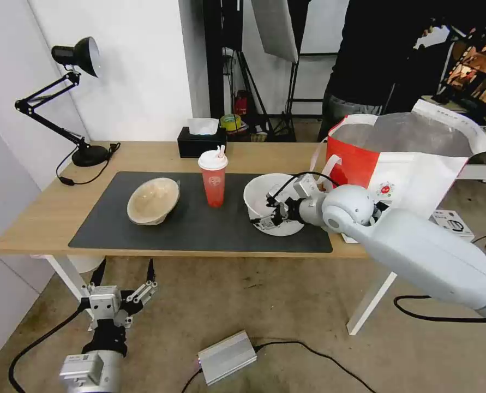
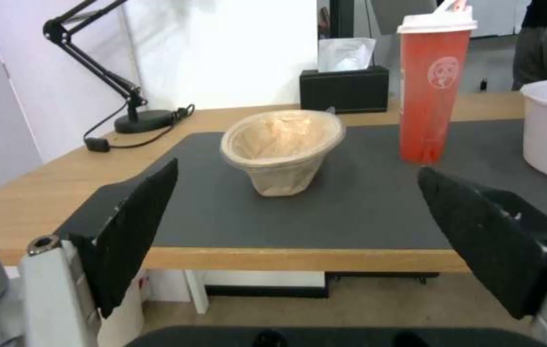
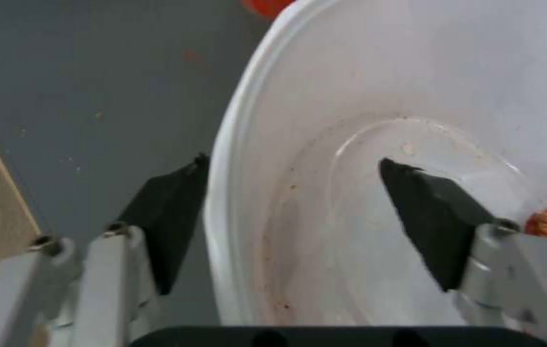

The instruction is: Pick up the trash from the table and place it into the takeout bag.

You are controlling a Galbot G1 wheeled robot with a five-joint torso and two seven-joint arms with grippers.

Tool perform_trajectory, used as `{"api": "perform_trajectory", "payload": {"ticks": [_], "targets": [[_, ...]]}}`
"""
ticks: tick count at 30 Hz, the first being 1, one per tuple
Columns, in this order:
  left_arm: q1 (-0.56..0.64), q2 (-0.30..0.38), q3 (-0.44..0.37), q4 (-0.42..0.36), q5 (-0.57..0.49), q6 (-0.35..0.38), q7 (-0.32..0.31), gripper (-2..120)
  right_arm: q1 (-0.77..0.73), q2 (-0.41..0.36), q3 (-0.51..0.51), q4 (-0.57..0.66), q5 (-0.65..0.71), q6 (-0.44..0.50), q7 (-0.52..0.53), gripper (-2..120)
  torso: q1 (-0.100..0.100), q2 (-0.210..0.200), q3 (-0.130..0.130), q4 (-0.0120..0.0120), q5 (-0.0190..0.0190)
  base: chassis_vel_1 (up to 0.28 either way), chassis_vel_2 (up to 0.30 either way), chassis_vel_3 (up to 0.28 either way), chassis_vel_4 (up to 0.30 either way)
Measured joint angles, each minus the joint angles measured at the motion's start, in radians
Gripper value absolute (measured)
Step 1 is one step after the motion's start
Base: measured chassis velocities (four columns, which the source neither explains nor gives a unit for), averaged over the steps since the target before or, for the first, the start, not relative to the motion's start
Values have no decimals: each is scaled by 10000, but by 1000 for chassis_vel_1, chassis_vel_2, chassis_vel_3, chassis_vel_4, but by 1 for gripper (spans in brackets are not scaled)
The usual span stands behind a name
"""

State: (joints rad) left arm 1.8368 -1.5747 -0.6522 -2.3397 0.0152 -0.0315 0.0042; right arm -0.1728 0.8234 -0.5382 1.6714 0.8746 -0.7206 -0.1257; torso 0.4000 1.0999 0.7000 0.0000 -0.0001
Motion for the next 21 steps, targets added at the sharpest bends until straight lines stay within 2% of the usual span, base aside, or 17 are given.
{"api": "perform_trajectory", "payload": {"ticks": [8, 13, 17, 21], "targets": [[19, 6, -36, 4, 4, -93, -2, 100, -99, 110, -9, -7, 149, -1, 234, 39, 0, 1, 0, 0, 0, 0, 0, 0, 0], [24, 9, -42, 4, 4, -105, -5, 100, -108, 98, -19, 3, 209, -1, 314, 29, 0, 0, 0, 1, 0, 0, 0, 0, 0], [31, -6, -31, -2, 4, -113, -8, 100, -94, 64, -76, 4, 297, -2, 372, 10, 0, 1, 0, -1, 0, 0, 0, 0, 0], [51, -19, -28, -22, 3, -119, -10, 100, -126, 98, -88, -14, 392, -1, 508, 0, 0, 1, -1, -3, -2, 0, 0, 0, 0]]}}
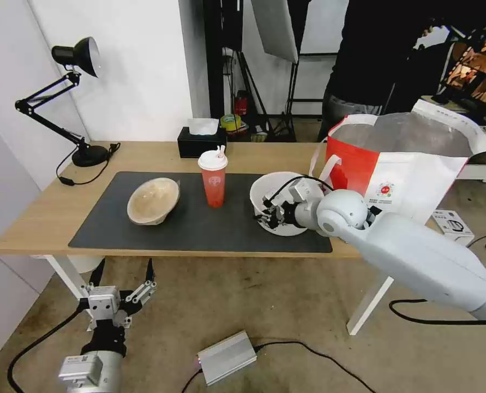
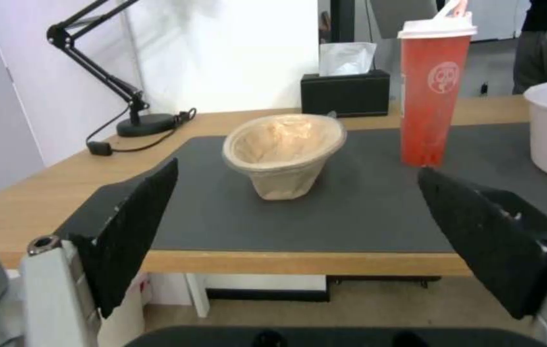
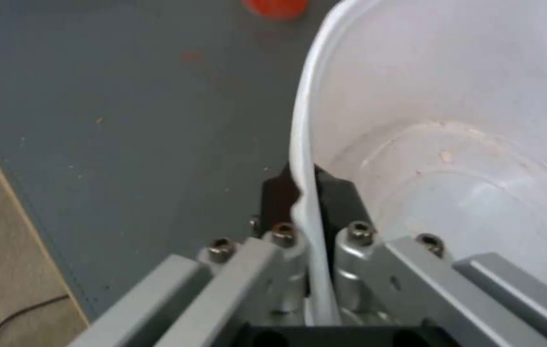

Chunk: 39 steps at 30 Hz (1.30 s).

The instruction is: Pick up the trash from the table and place it into the takeout bag.

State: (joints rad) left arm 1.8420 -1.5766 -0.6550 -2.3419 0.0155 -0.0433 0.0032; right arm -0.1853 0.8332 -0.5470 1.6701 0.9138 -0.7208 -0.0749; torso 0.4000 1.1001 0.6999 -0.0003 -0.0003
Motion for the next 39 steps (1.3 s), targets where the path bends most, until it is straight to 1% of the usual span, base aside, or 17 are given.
{"api": "perform_trajectory", "payload": {"ticks": [12, 20, 27, 31, 39], "targets": [[16, -9, -16, -14, 4, -11, -3, 100, -52, 78, -15, 11, 162, 0, 246, 0, -1, 0, 0, 2, 3, 0, 0, 0, 0], [13, 14, -23, -14, 4, -13, -3, 100, -78, -102, -27, 283, 273, -6, 336, 0, 1, -1, 3, 6, 5, 0, 0, 0, 0], [16, 37, -27, -22, 4, -13, -4, 100, 63, -446, -110, 919, 505, -21, 405, 0, 2, -1, 3, 5, 2, 0, 0, 0, 0], [18, 41, -16, -29, 4, -13, -4, 100, 172, -763, -186, 1530, 823, -22, 453, 0, 1, -2, 2, 3, 3, 0, 0, 0, 0], [34, 18, 14, -63, 14, -13, -2, 100, 371, -1161, -226, 2177, 1017, -22, 467, 0, 2, -1, 1, 3, 3, 0, 0, 0, 0]]}}
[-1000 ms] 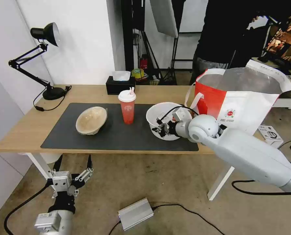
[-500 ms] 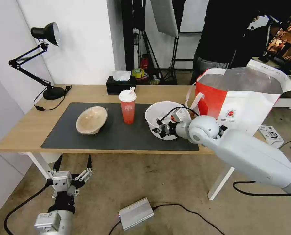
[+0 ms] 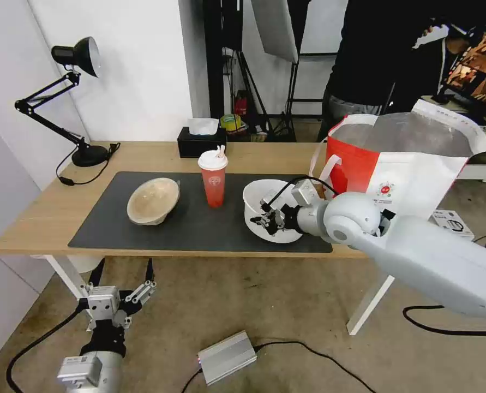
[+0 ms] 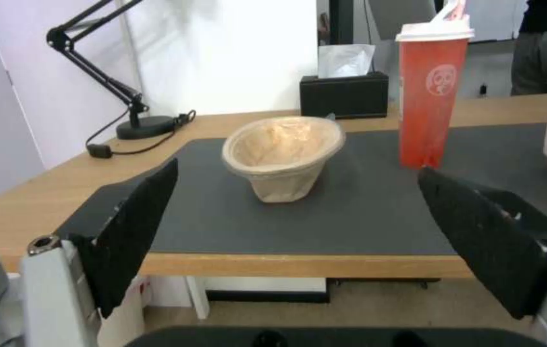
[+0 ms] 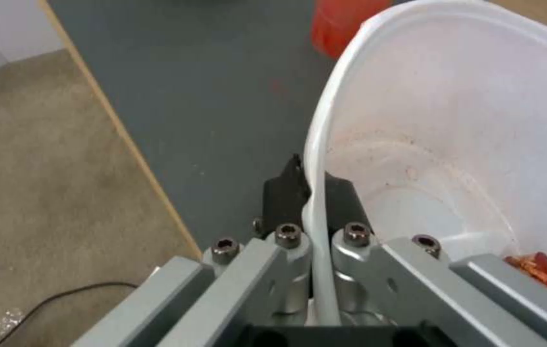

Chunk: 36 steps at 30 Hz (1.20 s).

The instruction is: Pick up the trash from the table and place it into the takeout bag.

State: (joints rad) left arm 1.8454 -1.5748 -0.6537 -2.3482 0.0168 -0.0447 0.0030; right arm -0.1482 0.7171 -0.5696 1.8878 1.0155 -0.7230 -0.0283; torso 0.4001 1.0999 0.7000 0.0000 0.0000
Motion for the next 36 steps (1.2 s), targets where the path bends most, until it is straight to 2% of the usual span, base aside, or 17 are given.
{"api": "perform_trajectory", "payload": {"ticks": [21, 36], "targets": [[10, -26, 48, -61, 38, 0, 12, 100, 678, -927, -106, 2089, 126, 0, -67, 0, -1, 0, 0, -1, 0, 0, 0, 0, 0], [-13, -104, 66, -72, 70, 0, 13, 100, 1924, -1027, -410, 2903, 566, 6, -92, 0, -2, 1, 0, -1, -1, 0, 0, 0, 0]]}}
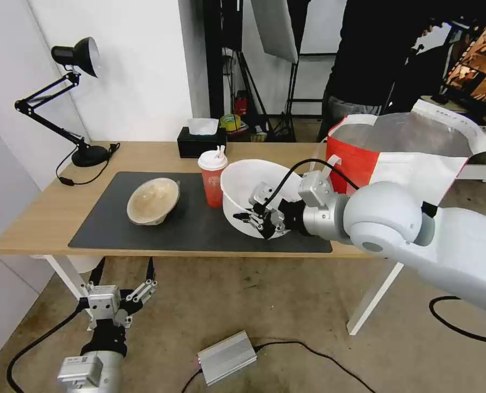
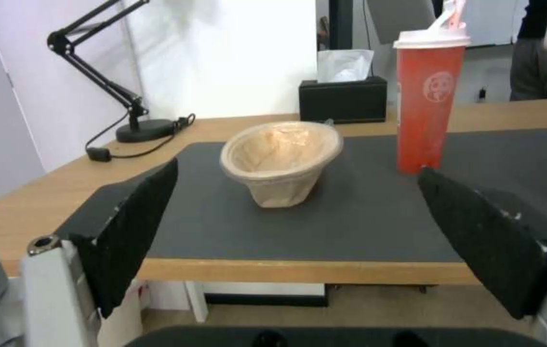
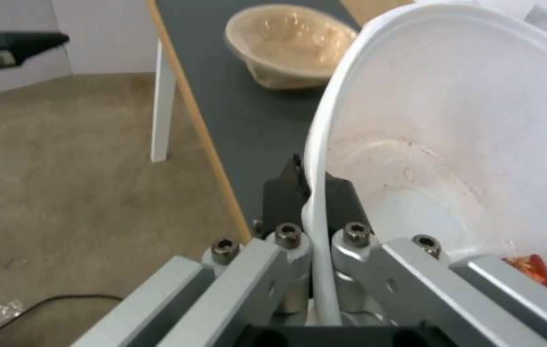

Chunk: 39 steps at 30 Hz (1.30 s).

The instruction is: Pick up the trash from the table and place it into the takeout bag.

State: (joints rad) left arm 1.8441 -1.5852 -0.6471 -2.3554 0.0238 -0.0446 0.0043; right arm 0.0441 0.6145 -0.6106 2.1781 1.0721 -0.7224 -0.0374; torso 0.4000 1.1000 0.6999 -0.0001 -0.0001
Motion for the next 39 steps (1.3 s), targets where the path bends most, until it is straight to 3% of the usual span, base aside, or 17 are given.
{"api": "perform_trajectory", "payload": {"ticks": [18, 39], "targets": [[-27, 34, 55, 50, 3, -31, 8, 100, 2972, -462, -802, -512, 410, 9, -894, 0, 0, 0, 0, 0, 1, 0, 0, 0, 0], [-19, 42, 44, 2, -53, -49, -185, 100, 3395, -587, 144, -2765, -480, 17, -1693, 0, 1, 0, 1, 0, 2, 0, 0, 0, 0]]}}
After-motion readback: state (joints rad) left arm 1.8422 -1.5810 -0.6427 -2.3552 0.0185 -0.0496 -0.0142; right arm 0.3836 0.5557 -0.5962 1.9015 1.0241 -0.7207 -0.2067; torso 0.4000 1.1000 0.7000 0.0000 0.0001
